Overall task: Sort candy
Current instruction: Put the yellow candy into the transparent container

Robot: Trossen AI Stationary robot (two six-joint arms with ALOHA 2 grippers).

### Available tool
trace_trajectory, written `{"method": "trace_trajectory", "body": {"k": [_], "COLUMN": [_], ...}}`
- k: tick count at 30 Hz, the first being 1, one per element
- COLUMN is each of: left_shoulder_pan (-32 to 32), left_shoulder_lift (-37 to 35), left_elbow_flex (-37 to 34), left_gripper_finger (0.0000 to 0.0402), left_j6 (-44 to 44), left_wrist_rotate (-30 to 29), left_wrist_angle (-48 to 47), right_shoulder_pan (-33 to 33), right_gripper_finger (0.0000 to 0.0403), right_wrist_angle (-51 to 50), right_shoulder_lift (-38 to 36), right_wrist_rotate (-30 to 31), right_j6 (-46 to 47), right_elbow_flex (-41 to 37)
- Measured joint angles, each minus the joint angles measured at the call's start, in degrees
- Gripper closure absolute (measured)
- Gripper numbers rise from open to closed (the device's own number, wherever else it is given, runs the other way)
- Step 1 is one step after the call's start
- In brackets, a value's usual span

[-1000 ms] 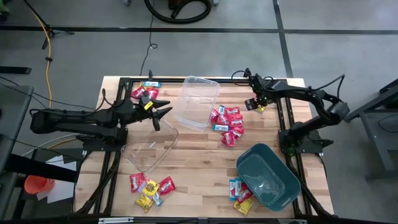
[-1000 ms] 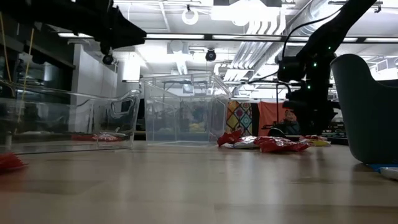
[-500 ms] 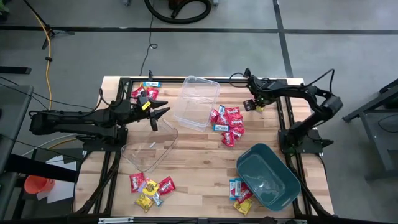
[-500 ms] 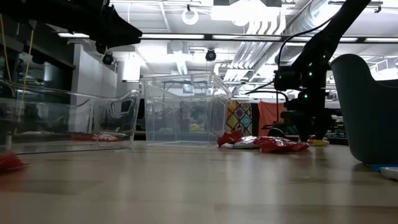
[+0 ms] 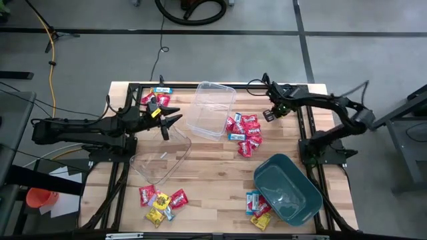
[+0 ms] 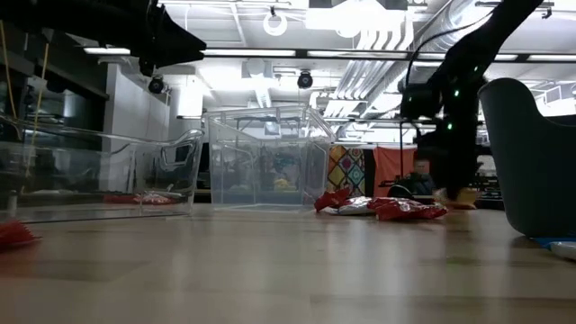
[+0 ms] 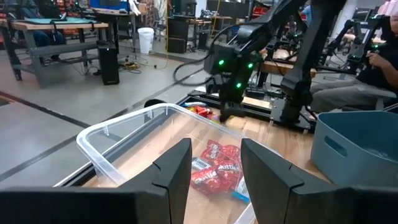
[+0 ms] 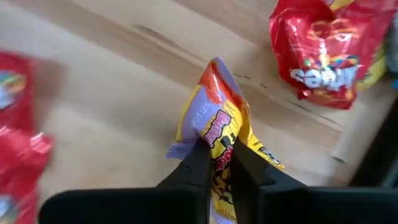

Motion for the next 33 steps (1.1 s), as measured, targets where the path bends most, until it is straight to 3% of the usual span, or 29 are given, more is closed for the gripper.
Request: {"method": "trace_trajectory", "body": {"k": [7, 14, 23, 29, 33], "left_shoulder_pan": [0.0, 0.0, 0.0, 0.0, 0.0], "left_shoulder_lift": [0.0, 0.0, 0.0, 0.0, 0.0], "left_elbow_flex": [0.0, 0.0, 0.0, 0.0, 0.0], "left_gripper_finger": [0.0273, 0.0273, 0.0273, 0.0273, 0.0273], "left_j6": [0.0, 0.0, 0.0, 0.0, 0.0], "left_wrist_rotate": [0.0, 0.1, 0.2, 0.2, 0.2], "left_wrist_angle": [1.6, 3.2, 3.3, 3.2, 3.2], "right_shoulder_pan": [7.2, 16.1, 24.1, 25.3, 25.5], "right_gripper_finger": [0.0393, 0.0393, 0.0392, 0.0391, 0.0391], "right_wrist_angle": [2.3, 25.8, 62.3, 75.7, 79.3], "right_shoulder_lift": [-11.5, -15.5, -7.3, 0.5, 4.5], "right_wrist_rotate": [-2.0, -9.0, -9.5, -12.5, -13.7], "right_j6": [2.6, 2.4, -4.1, -4.5, -4.5], "right_elbow_flex": [0.0, 0.1, 0.2, 0.2, 1.2]}}
